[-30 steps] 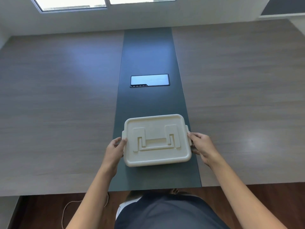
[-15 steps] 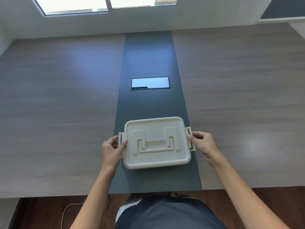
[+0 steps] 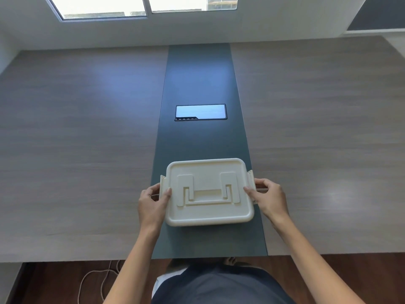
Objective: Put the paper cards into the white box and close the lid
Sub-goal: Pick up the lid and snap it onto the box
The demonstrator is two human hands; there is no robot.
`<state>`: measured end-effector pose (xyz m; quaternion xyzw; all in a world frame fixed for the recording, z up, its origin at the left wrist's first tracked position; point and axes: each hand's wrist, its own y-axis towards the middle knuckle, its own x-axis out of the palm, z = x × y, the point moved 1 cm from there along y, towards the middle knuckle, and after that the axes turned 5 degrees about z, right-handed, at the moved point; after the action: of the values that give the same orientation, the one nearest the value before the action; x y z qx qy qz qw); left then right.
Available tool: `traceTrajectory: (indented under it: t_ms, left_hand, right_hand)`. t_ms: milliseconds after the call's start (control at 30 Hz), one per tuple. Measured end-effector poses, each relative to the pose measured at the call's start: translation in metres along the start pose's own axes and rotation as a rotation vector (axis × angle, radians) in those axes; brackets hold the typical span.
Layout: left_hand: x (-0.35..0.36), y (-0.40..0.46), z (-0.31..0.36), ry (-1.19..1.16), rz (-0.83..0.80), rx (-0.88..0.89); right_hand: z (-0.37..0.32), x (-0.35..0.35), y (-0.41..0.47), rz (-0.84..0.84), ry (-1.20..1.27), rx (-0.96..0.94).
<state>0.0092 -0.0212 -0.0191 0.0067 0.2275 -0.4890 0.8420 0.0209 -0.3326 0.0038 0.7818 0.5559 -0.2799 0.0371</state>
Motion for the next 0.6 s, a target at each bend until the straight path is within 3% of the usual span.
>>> traceTrajectory:
  t_ms: [367,600]
  left_hand:
    - [-0.001,0.008,0.002,0.034,-0.011,0.050]
    - [0.004,0.020,0.004,0.049,-0.009,0.034]
  right_hand:
    - [0.000,0.004,0.003,0.076,-0.111,-0.104]
    - [0.000,0.011,0.014,0.054,0.019,-0.032]
